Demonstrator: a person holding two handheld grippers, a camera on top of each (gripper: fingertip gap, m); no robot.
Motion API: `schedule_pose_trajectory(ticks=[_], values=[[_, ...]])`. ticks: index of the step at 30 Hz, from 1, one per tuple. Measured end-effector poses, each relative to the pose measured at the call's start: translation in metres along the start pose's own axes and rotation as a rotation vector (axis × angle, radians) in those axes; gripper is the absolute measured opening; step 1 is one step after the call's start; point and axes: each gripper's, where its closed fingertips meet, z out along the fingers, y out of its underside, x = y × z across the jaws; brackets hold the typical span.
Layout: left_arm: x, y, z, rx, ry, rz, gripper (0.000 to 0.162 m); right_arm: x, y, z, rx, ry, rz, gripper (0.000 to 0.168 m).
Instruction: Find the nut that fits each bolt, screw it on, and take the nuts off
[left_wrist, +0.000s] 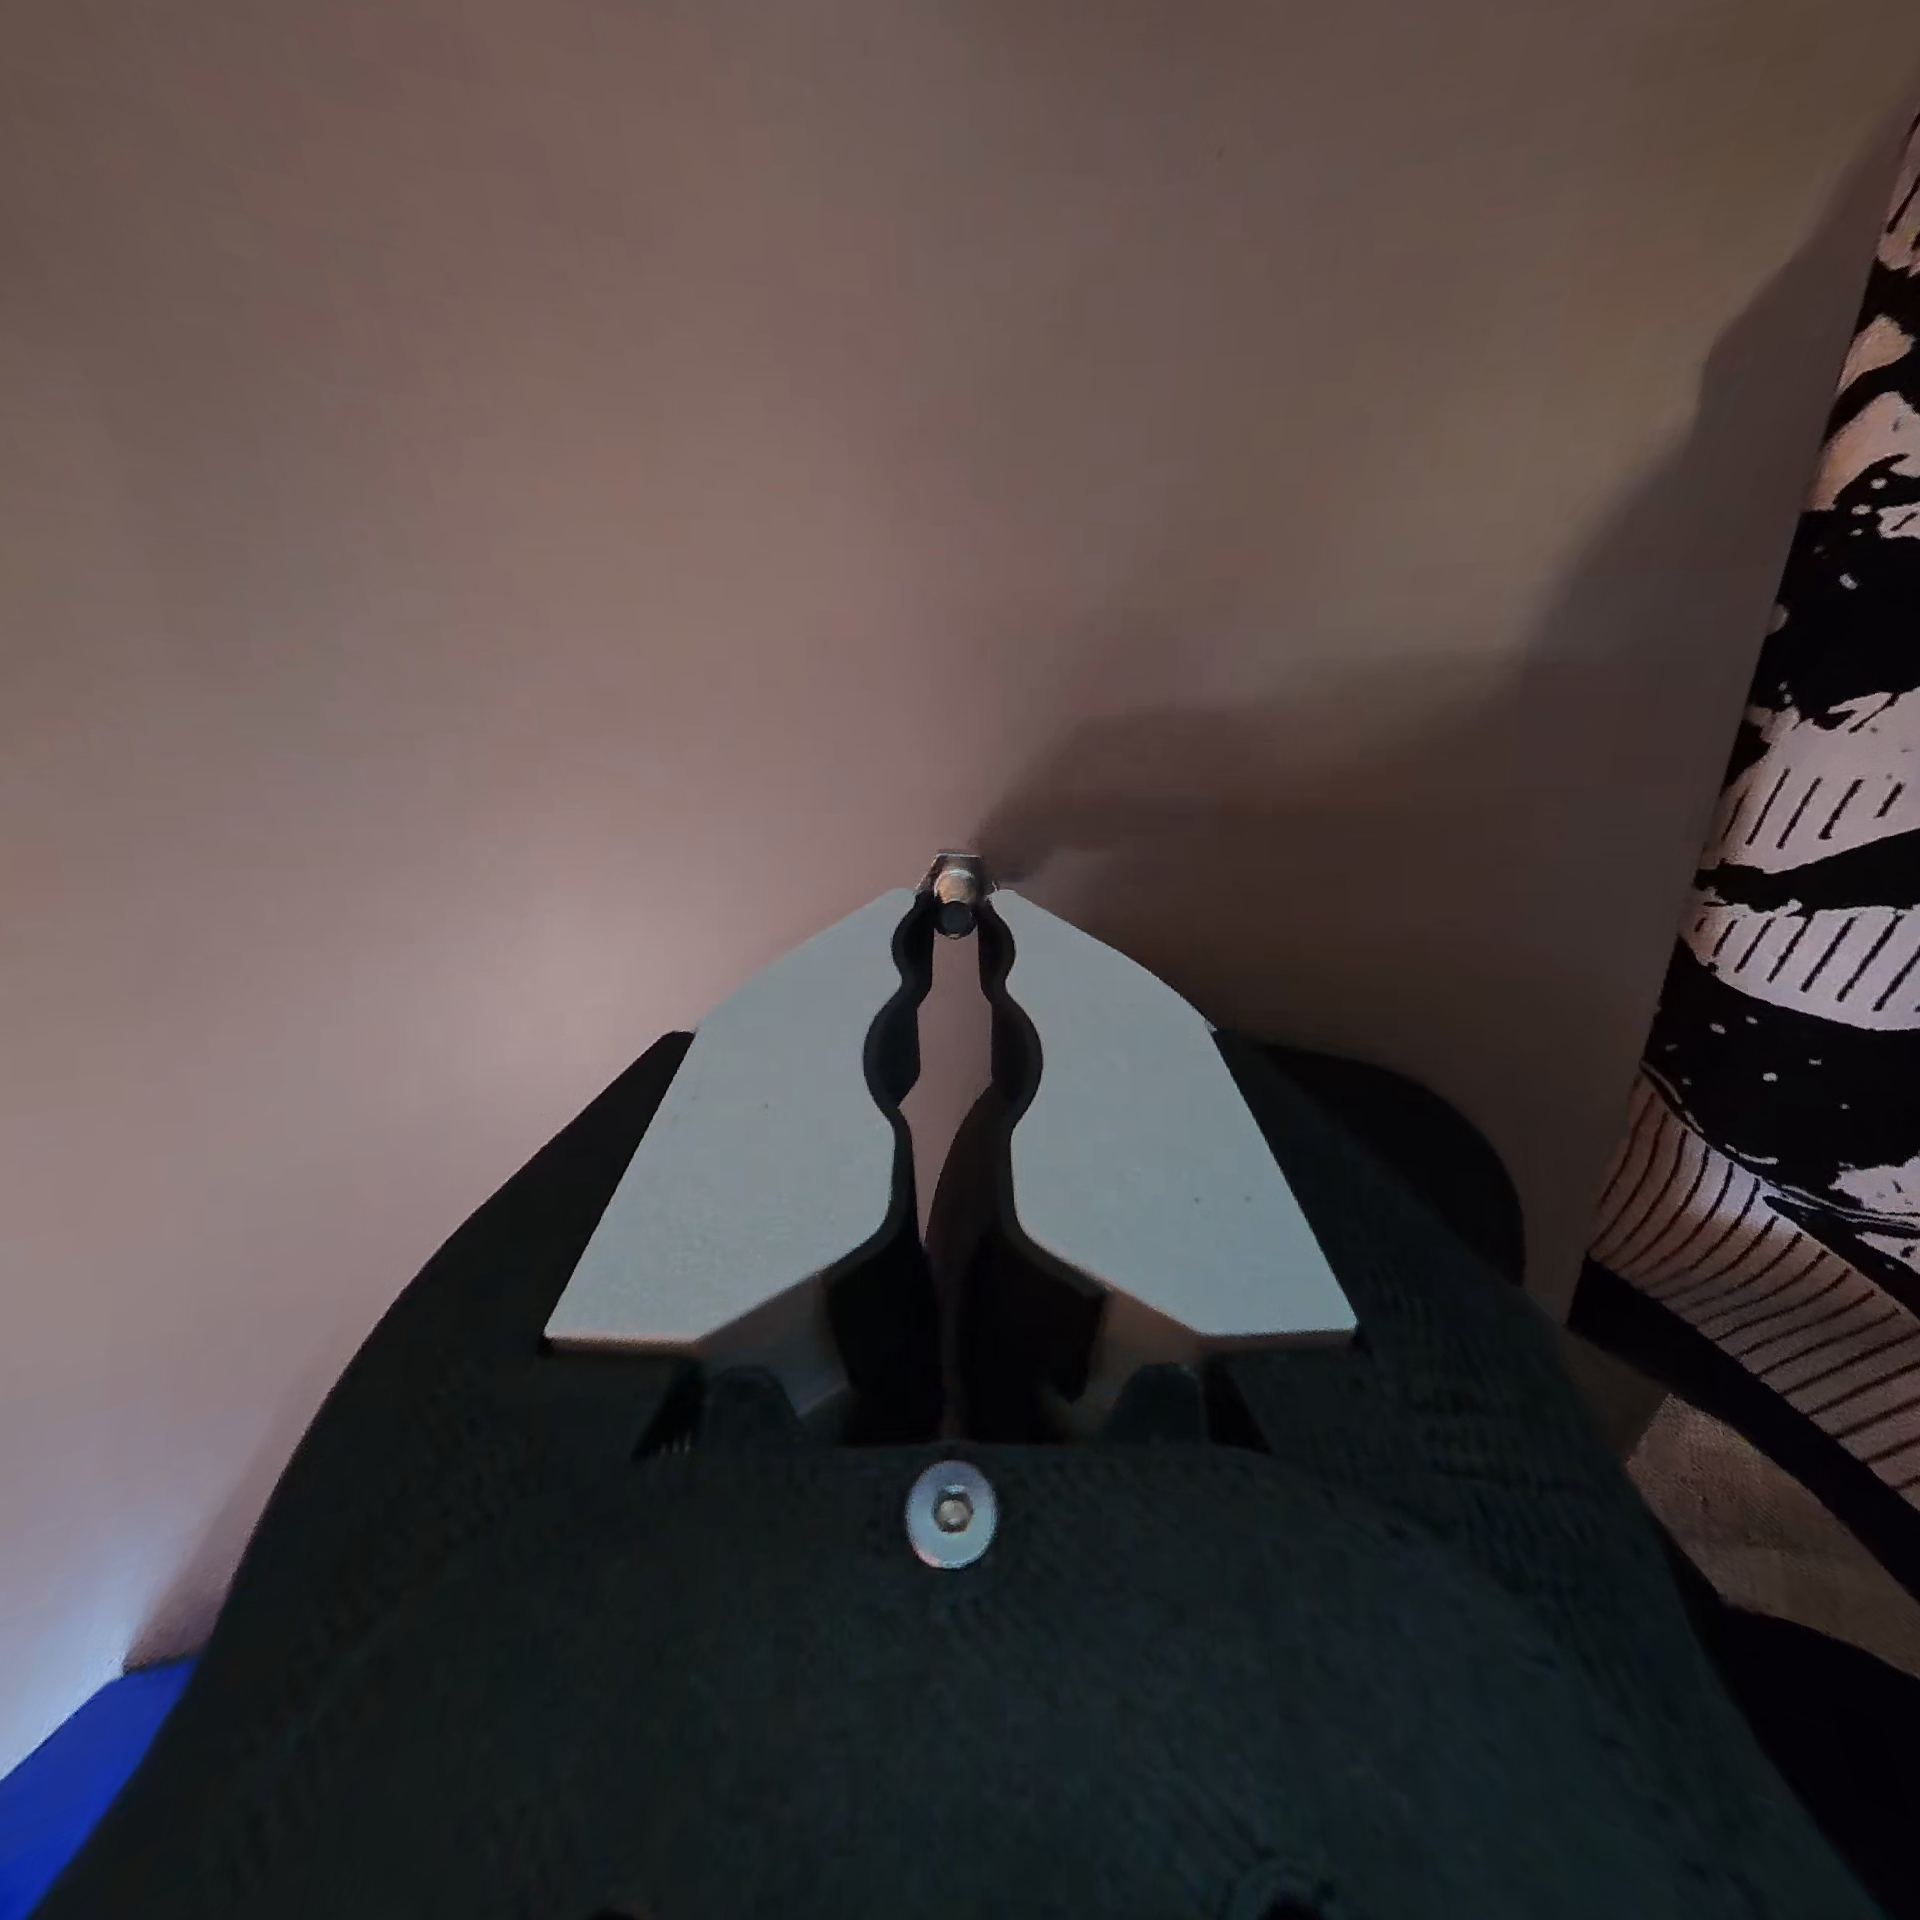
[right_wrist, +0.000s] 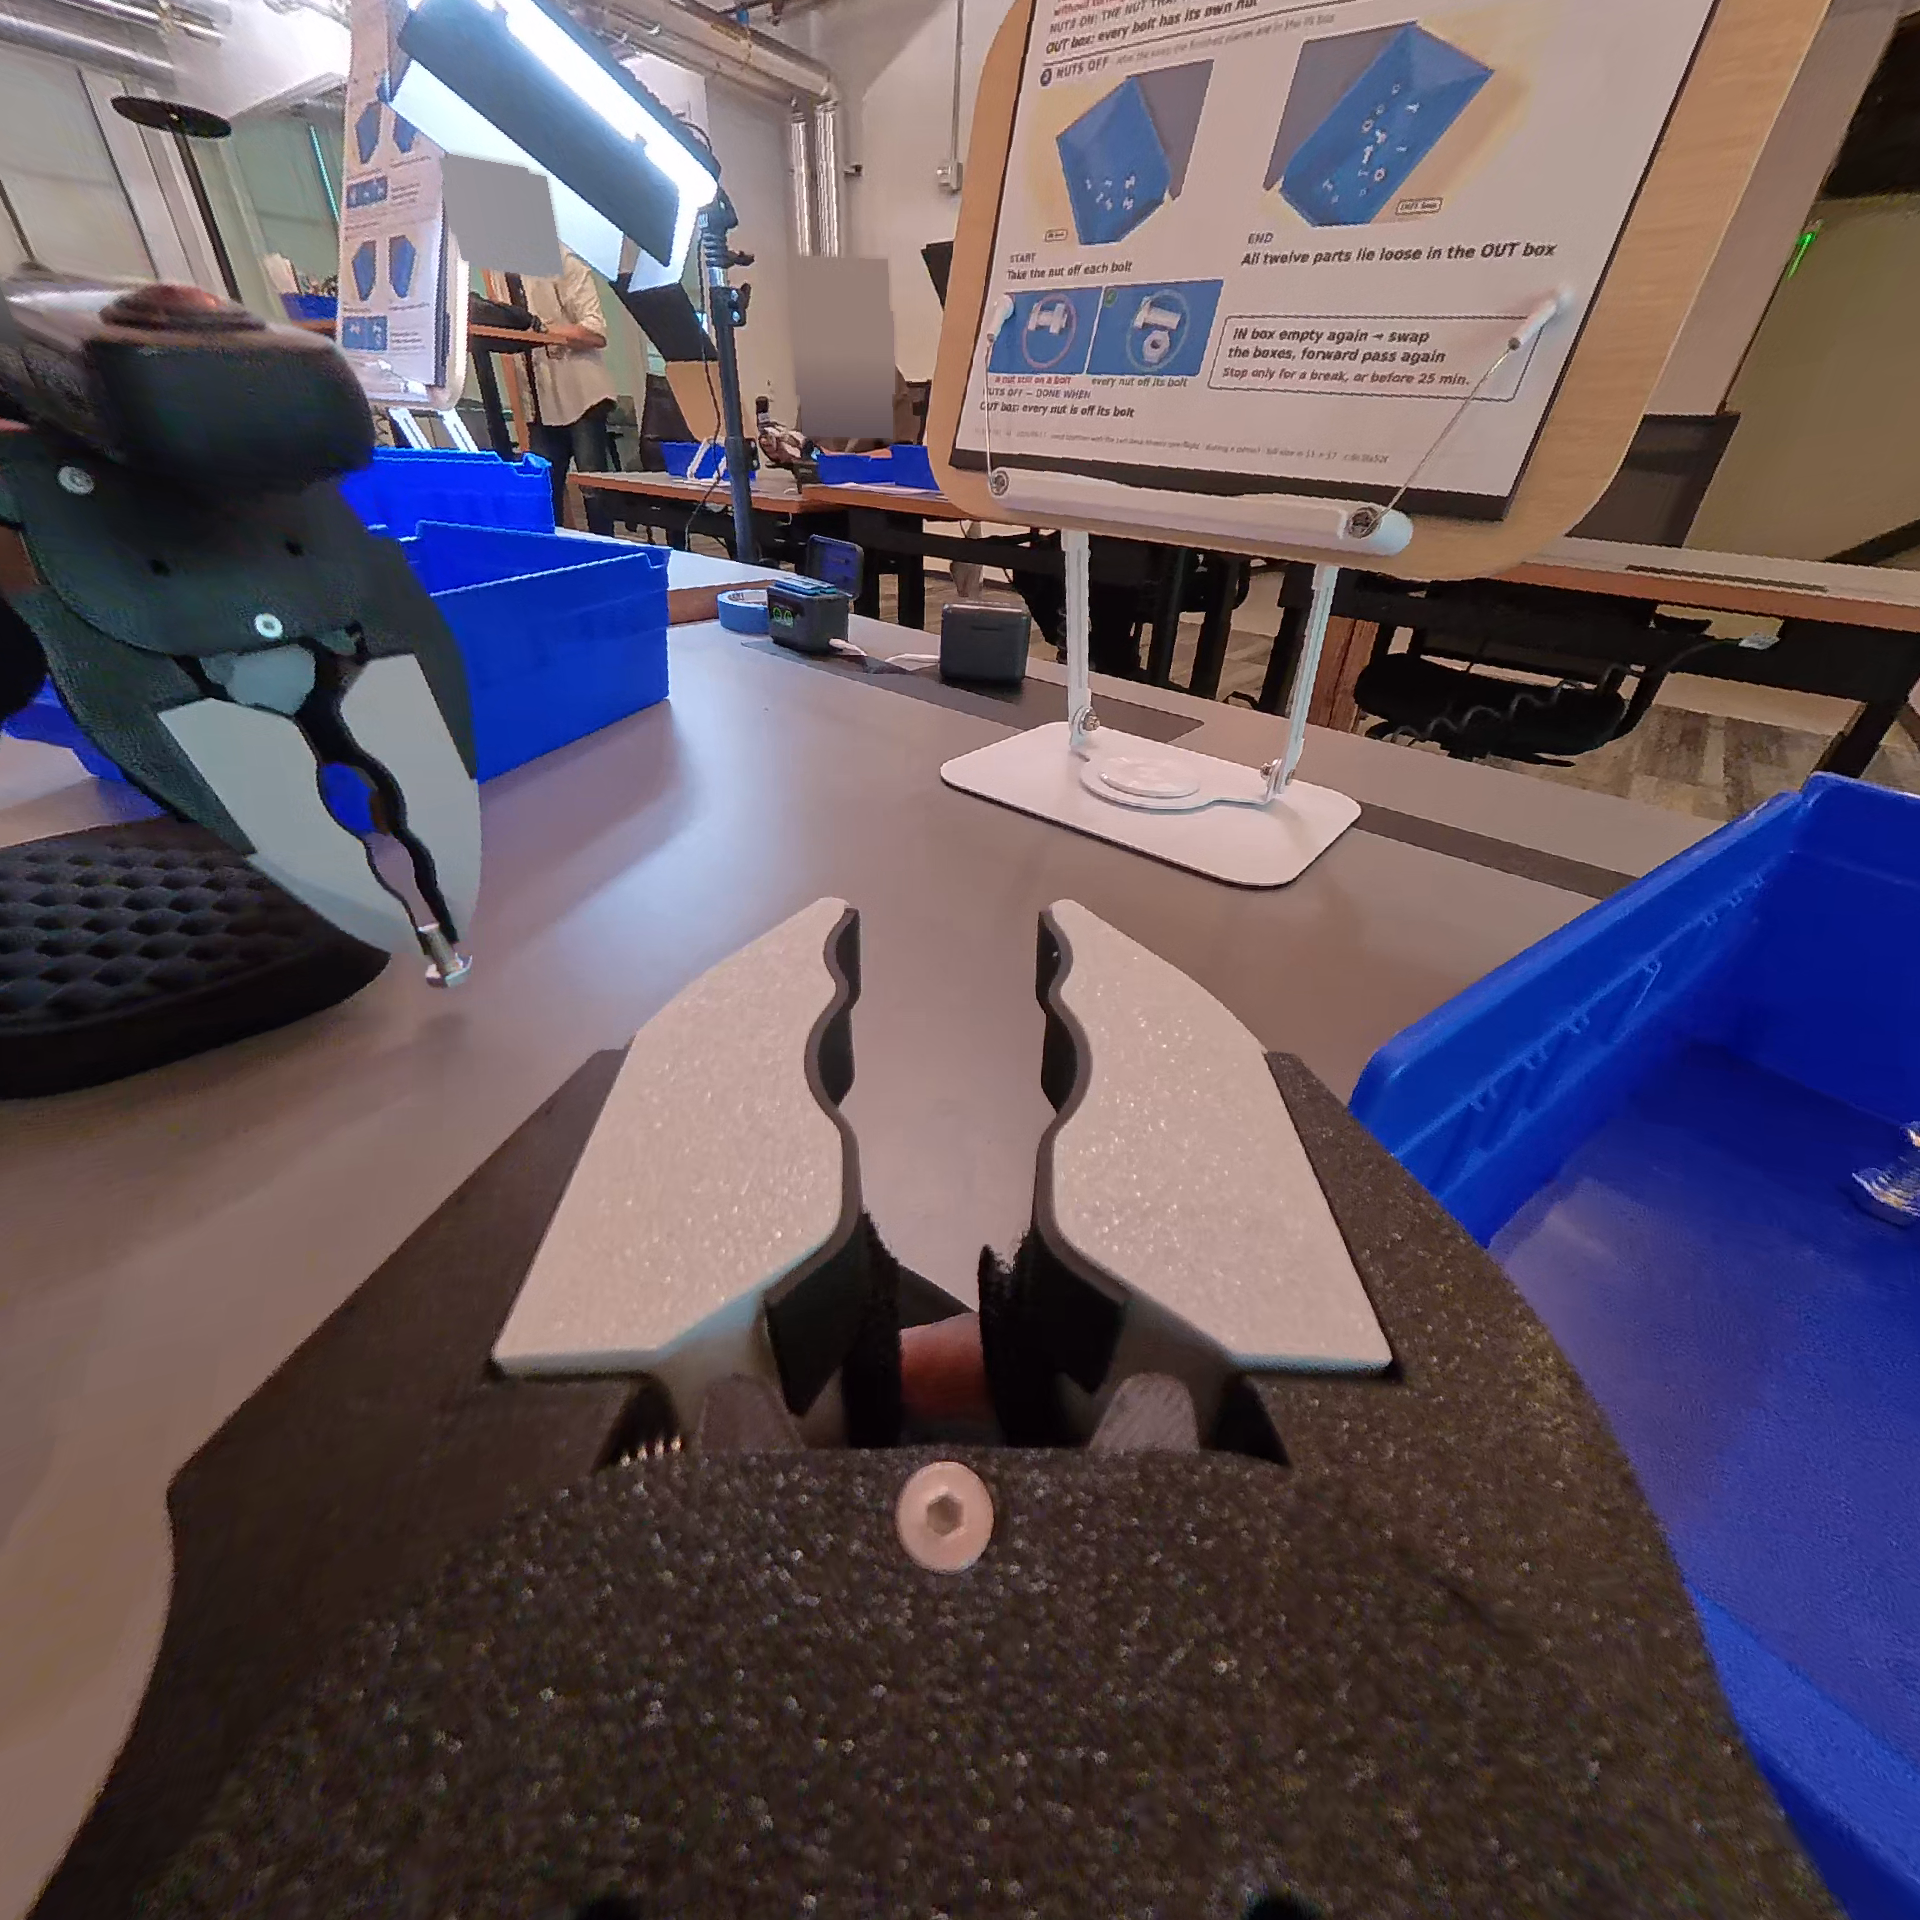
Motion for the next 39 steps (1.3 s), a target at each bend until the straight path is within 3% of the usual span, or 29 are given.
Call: schedule_pose_trajectory(ticks=[13, 16, 19, 22, 26, 34, 39], values=[[0.005, 0.002, 0.007, -0.002, 0.046, -0.010, 0.016, 0.000, 0.000, 0.000, 0.003, -0.002, 0.009, 0.033], [0.001, 0.003, -0.014, 0.068, 0.020, -0.030, 0.018, 0.000, 0.000, 0.000, 0.001, -0.002, 0.008, 0.033], [-0.013, 0.013, -0.060, 0.193, -0.057, -0.091, 0.020, 0.000, 0.001, 0.001, -0.003, -0.003, 0.011, 0.033], [-0.035, 0.047, -0.111, 0.252, -0.153, -0.207, 0.025, 0.000, 0.002, 0.001, -0.009, -0.005, 0.012, 0.033], [-0.062, 0.128, -0.143, 0.126, -0.241, -0.368, 0.030, 0.000, 0.002, 0.002, -0.014, -0.004, 0.006, 0.033], [-0.068, 0.256, -0.106, -0.216, -0.121, -0.636, 0.035, -0.002, 0.005, 0.004, -0.043, -0.007, -0.012, 0.033], [-0.065, 0.278, -0.081, -0.274, -0.039, -0.707, 0.036, -0.003, 0.006, 0.005, -0.049, -0.009, -0.015, 0.033]])
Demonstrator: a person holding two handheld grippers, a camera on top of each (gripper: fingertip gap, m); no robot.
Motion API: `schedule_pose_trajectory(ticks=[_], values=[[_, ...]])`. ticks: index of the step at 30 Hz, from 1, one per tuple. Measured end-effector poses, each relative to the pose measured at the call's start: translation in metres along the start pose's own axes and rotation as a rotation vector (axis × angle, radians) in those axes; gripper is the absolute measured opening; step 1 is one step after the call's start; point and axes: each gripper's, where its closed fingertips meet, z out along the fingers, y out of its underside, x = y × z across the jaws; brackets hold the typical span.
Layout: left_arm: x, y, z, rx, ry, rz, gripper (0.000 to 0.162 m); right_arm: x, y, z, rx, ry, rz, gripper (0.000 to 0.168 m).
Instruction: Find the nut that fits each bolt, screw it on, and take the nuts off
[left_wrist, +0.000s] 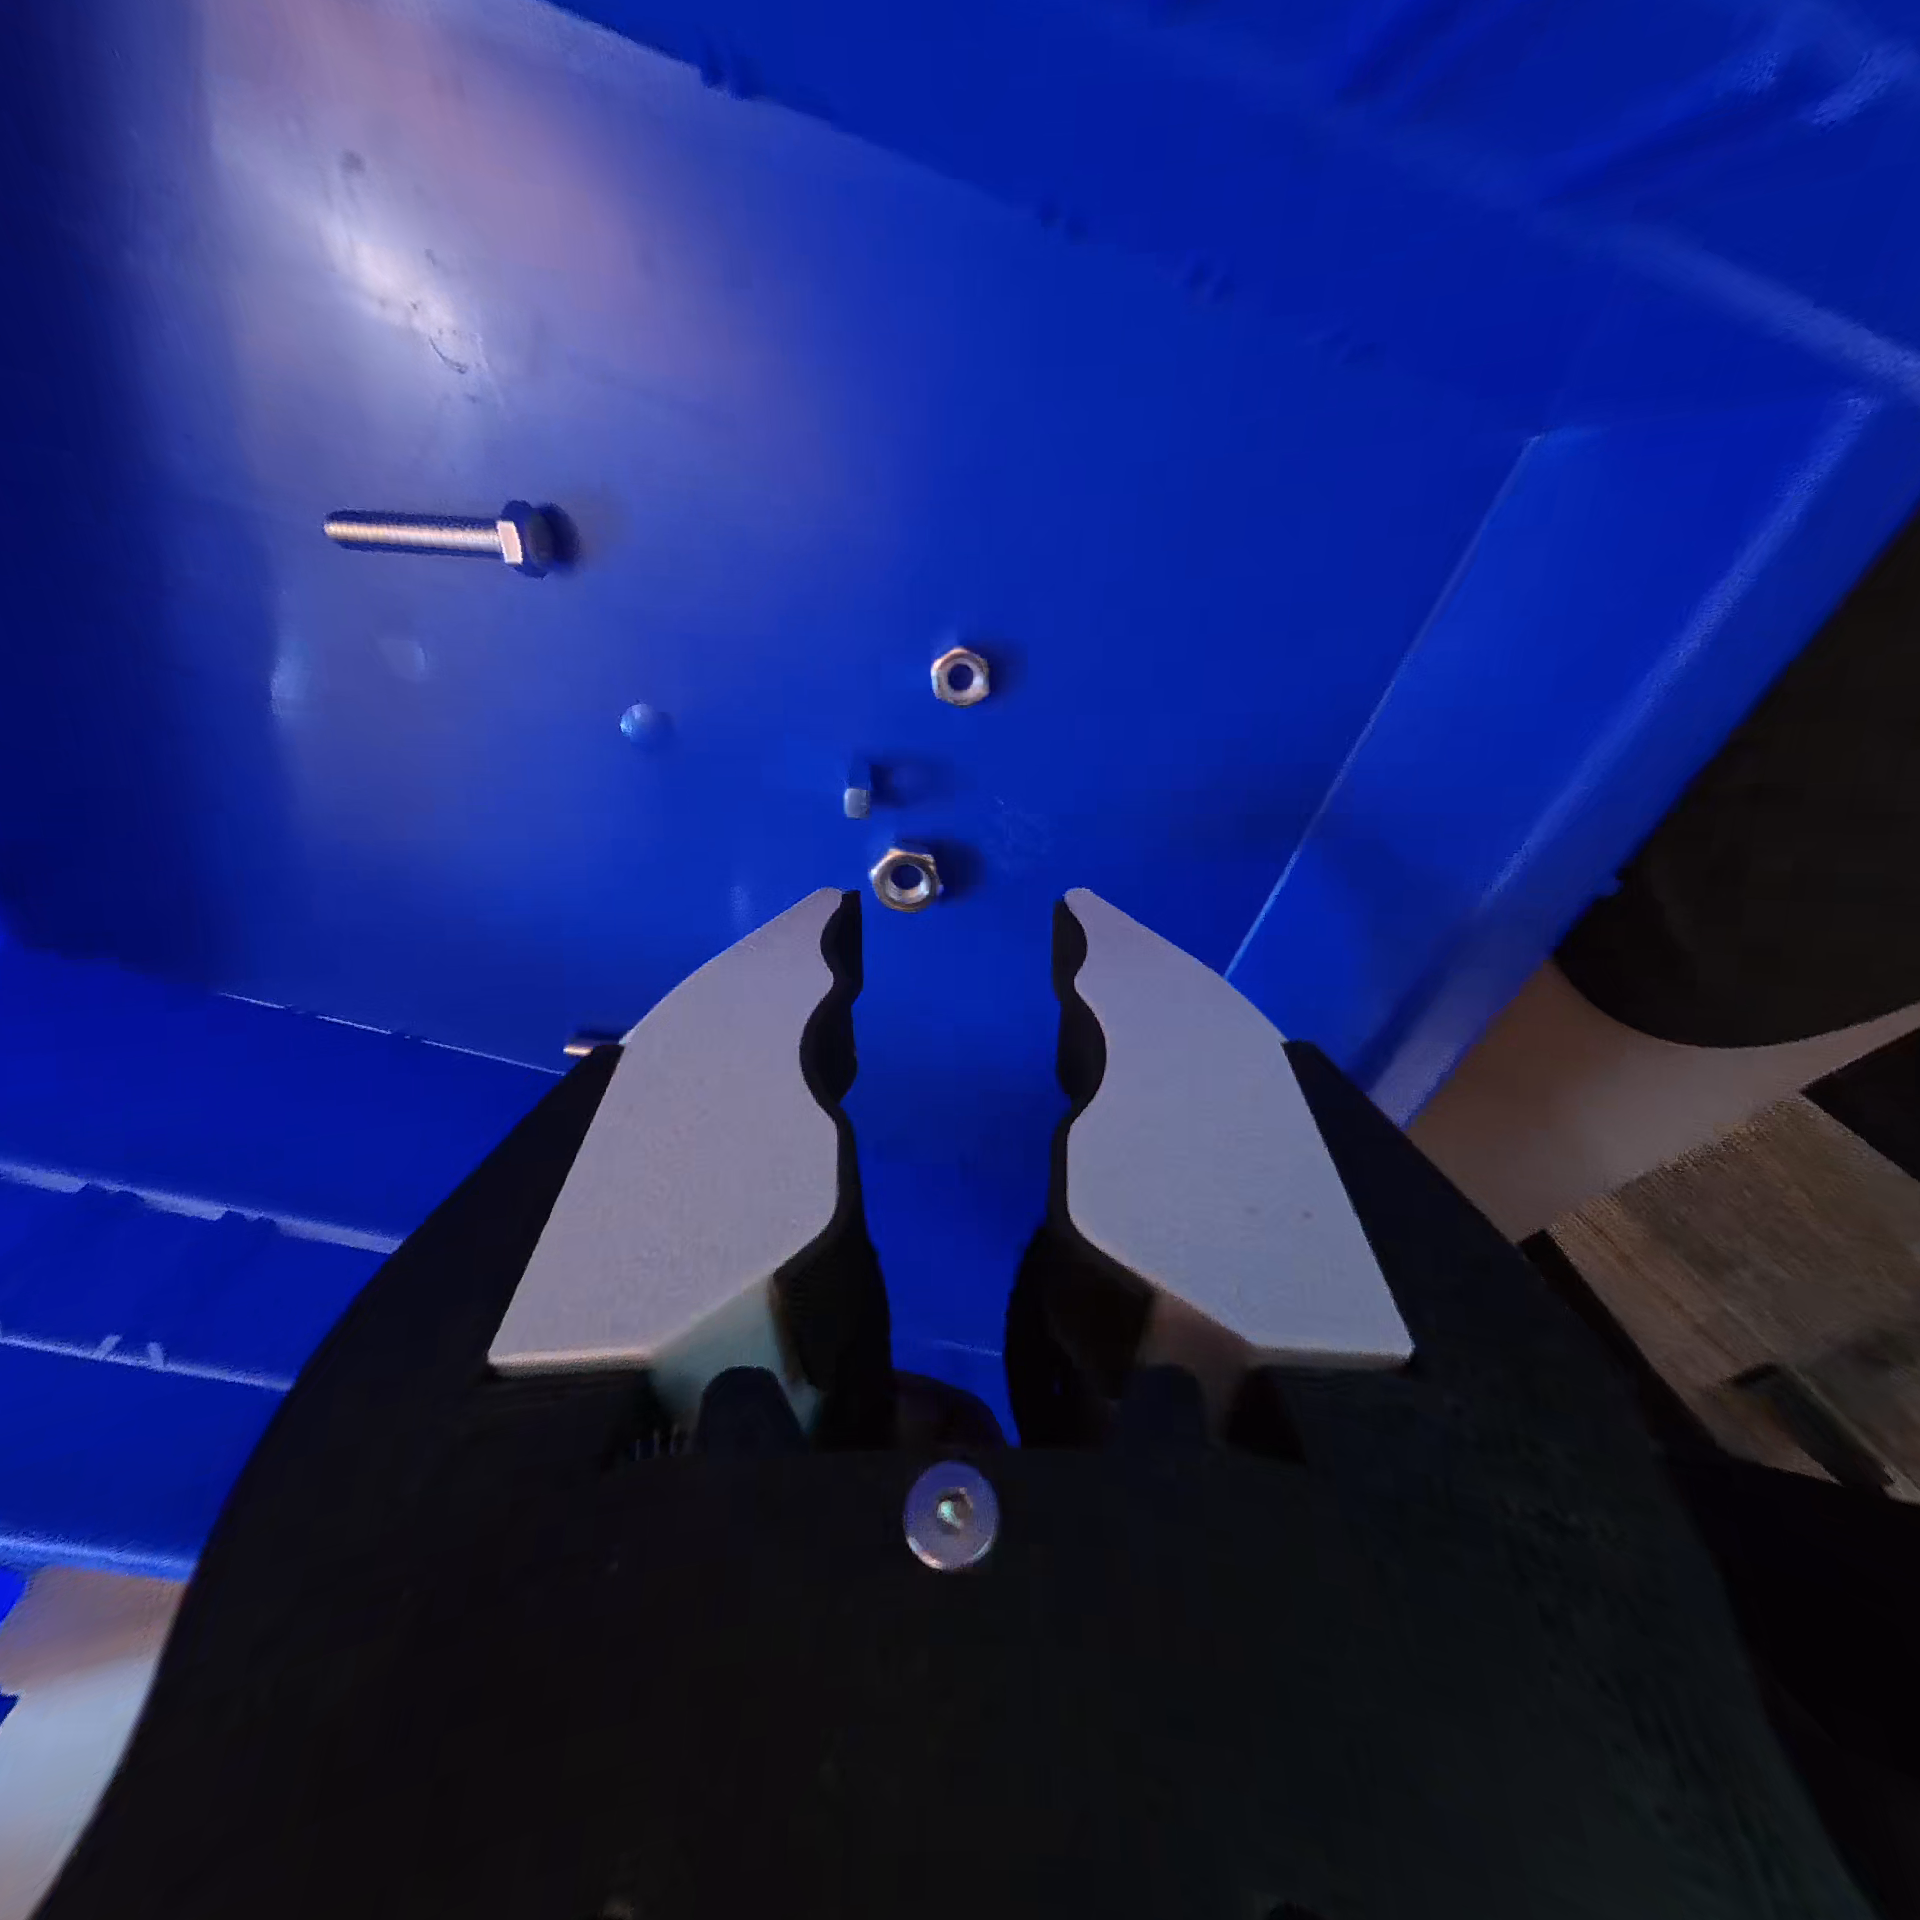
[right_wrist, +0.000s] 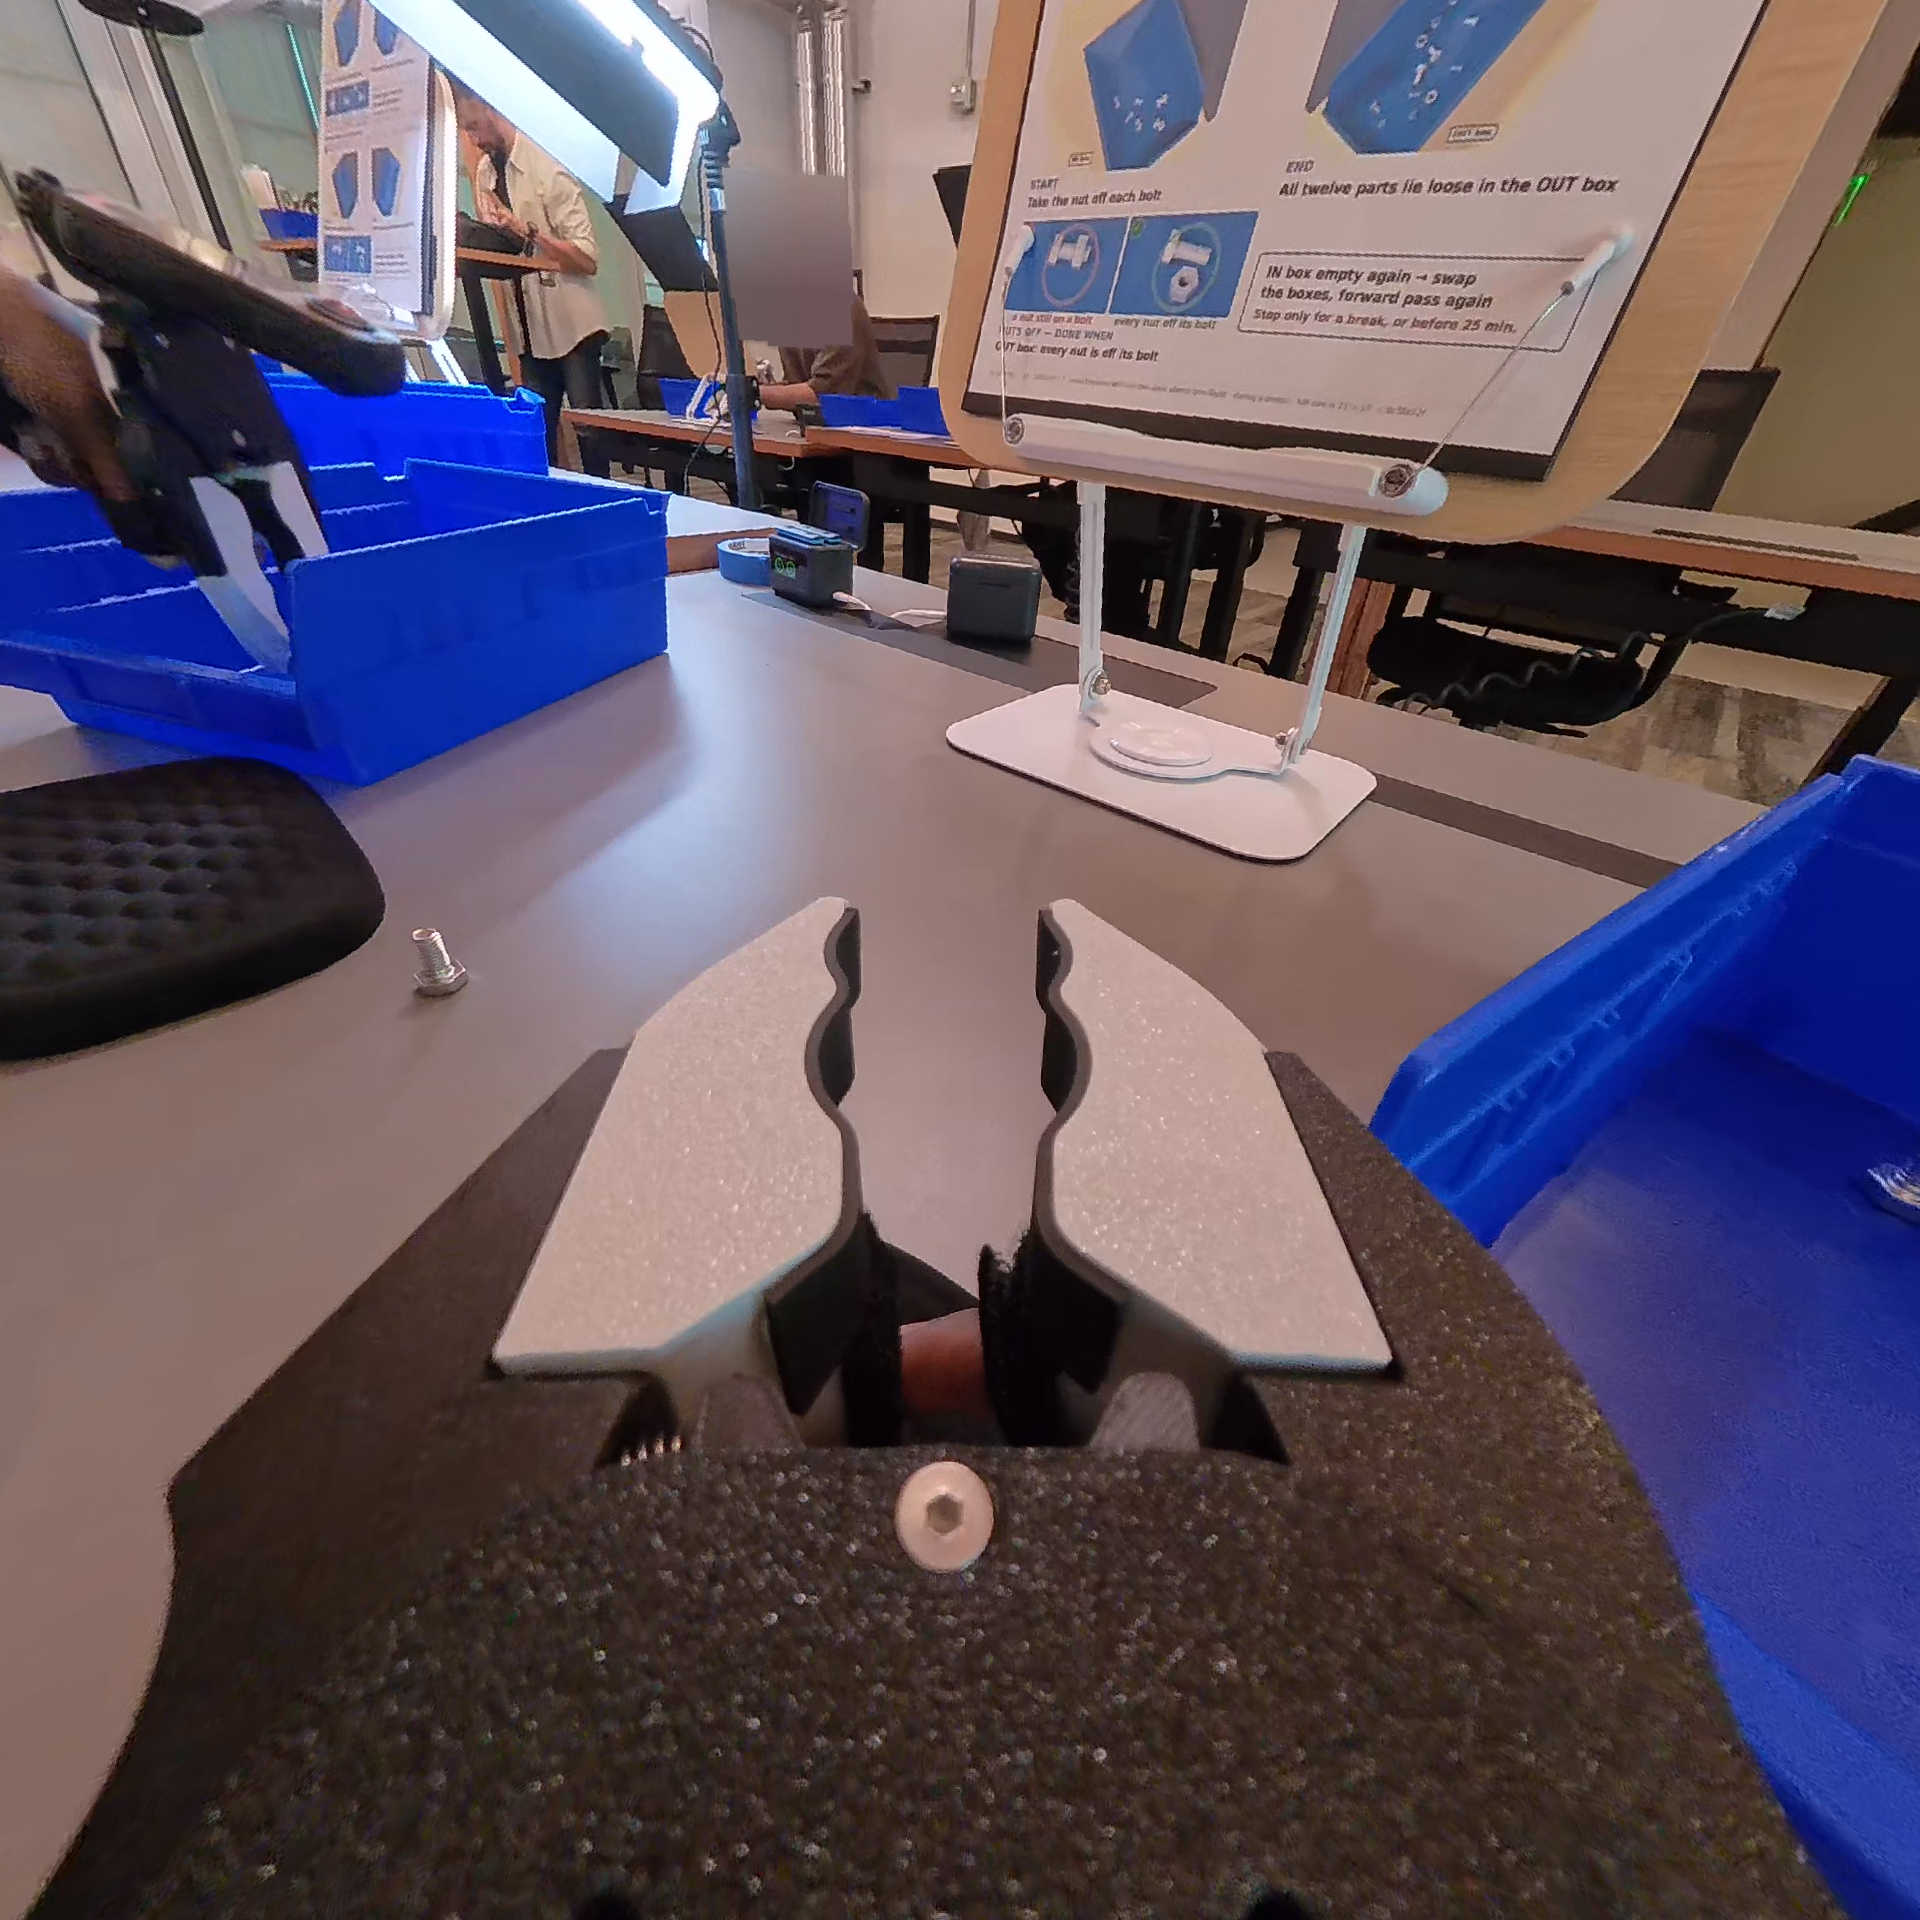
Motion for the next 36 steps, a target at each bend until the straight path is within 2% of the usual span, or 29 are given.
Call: schedule_pose_trajectory(ticks=[13, 16, 21, 28, 36], values=[[-0.010, 0.007, 0.023, -0.050, 0.023, -0.056, 0.029, 0.002, -0.002, -0.002, 0.014, 0.002, 0.014, 0.033], [-0.011, 0.008, 0.024, -0.053, 0.015, -0.059, 0.017, 0.002, -0.001, -0.001, 0.012, 0.003, 0.011, 0.033], [-0.014, 0.010, 0.013, -0.063, -0.002, -0.026, 0.016, 0.002, -0.001, -0.001, 0.009, 0.003, 0.013, 0.033], [-0.007, -0.030, -0.046, 0.087, -0.070, 0.047, 0.015, 0.001, -0.001, -0.001, 0.005, 0.006, 0.000, 0.032], [0.054, -0.100, -0.090, 0.248, -0.145, 0.288, 0.015, 0.001, -0.002, -0.002, 0.015, 0.006, -0.001, 0.032]])
